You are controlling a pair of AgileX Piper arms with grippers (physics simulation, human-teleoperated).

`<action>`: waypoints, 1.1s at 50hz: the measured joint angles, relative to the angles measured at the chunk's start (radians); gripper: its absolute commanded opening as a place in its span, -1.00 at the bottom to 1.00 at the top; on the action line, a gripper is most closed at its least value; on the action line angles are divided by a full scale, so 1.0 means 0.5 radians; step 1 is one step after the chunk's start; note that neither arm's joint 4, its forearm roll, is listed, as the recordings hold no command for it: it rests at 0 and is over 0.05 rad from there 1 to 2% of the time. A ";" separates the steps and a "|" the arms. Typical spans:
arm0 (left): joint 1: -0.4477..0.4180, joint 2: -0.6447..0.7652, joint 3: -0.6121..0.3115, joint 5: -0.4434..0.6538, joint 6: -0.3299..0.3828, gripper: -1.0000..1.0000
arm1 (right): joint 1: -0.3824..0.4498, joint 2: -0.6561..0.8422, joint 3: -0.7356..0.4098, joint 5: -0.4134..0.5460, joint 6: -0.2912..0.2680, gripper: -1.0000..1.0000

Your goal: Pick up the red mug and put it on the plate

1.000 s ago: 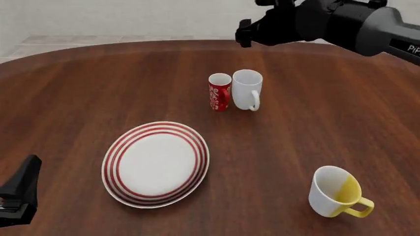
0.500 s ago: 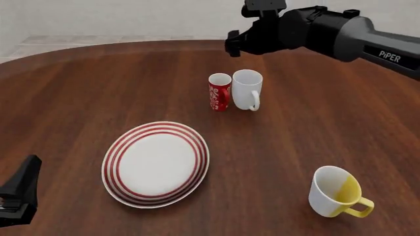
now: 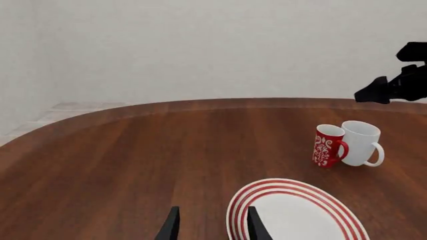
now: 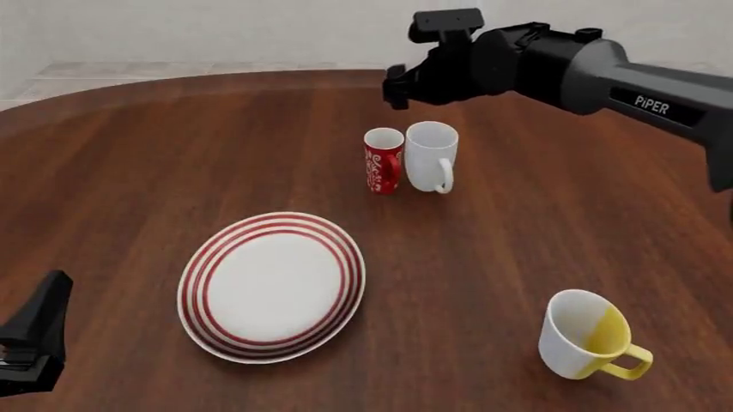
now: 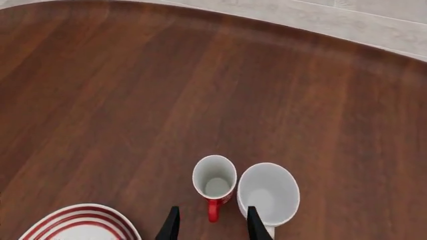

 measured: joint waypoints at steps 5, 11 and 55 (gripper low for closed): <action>0.000 0.000 0.000 0.000 0.000 1.00 | 0.011 0.019 -0.001 -0.004 0.008 1.00; 0.000 0.000 0.000 0.000 0.000 1.00 | 0.020 0.045 -0.008 -0.008 0.018 1.00; 0.000 0.000 0.000 0.000 0.000 1.00 | 0.033 0.172 -0.002 -0.067 0.069 1.00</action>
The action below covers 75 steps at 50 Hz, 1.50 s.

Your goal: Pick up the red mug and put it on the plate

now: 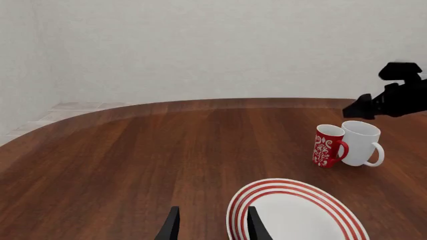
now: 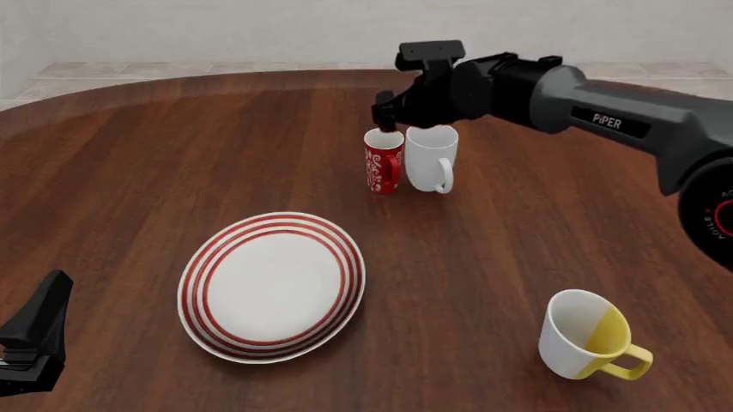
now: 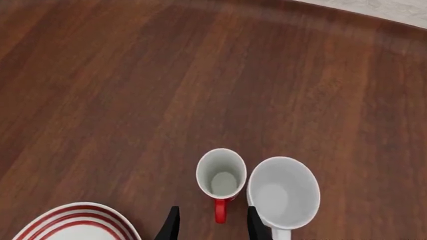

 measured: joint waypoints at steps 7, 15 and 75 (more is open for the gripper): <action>0.000 0.000 0.000 0.000 0.000 1.00 | 0.000 0.012 0.009 -0.009 0.007 1.00; 0.000 0.000 0.000 0.000 0.000 1.00 | -0.005 0.029 0.012 -0.015 0.010 1.00; 0.000 0.000 0.000 0.000 0.000 1.00 | 0.008 0.184 -0.045 -0.041 0.034 1.00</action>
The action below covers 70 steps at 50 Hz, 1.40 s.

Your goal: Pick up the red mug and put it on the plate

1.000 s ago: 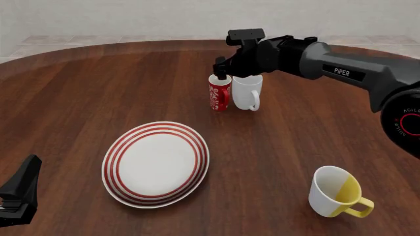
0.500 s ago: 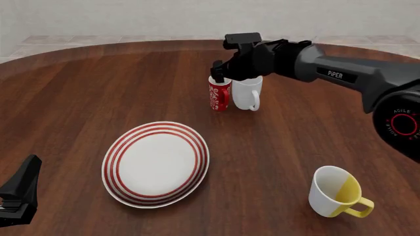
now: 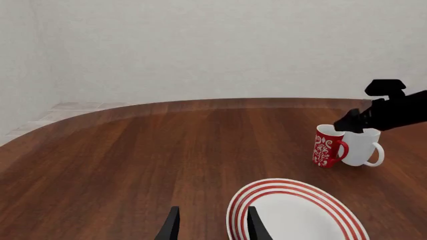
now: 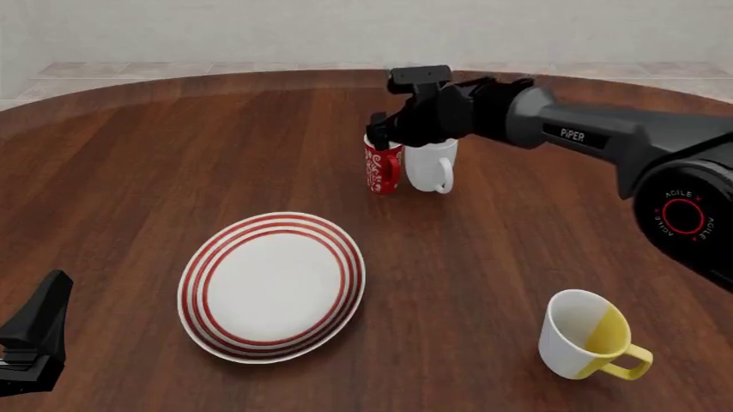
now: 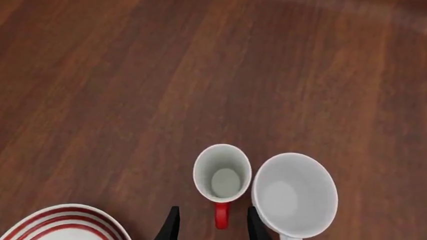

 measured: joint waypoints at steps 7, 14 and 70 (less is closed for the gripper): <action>0.000 0.000 0.000 0.000 0.000 1.00 | 0.006 0.018 -0.002 -0.006 0.006 1.00; 0.000 0.000 0.000 0.000 0.000 1.00 | 0.011 0.029 -0.006 -0.007 0.010 1.00; 0.000 0.000 0.000 0.000 0.000 1.00 | 0.018 0.139 -0.067 0.003 0.027 1.00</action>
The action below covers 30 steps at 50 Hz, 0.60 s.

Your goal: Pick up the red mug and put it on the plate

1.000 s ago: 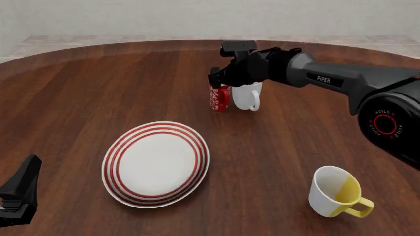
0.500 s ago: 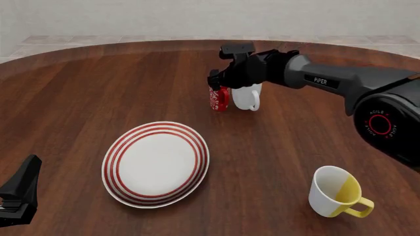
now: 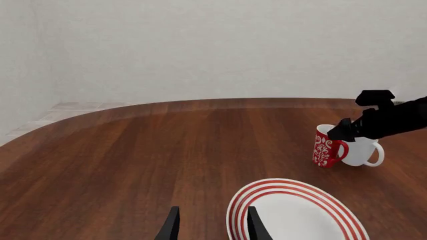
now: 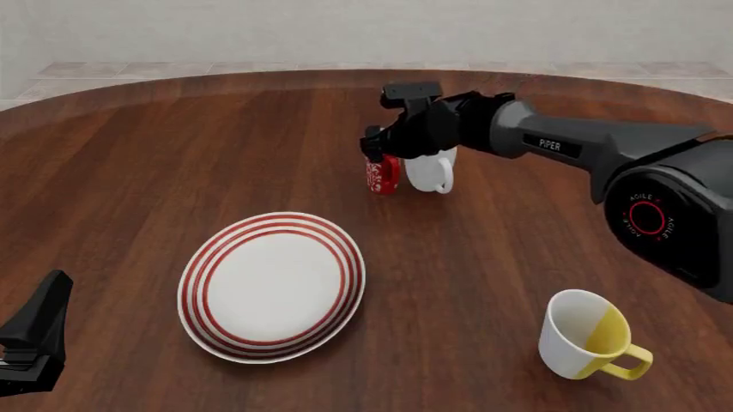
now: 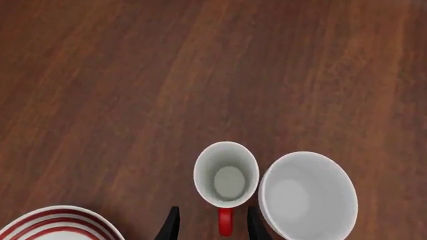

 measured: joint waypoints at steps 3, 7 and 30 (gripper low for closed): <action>0.000 0.000 0.000 0.000 0.000 1.00 | 0.001 0.007 -0.006 0.002 0.001 1.00; 0.000 0.000 0.000 0.000 0.000 1.00 | 0.002 0.016 -0.015 0.005 0.003 1.00; 0.000 0.000 0.000 0.000 0.000 1.00 | 0.016 0.033 0.027 -0.026 0.037 1.00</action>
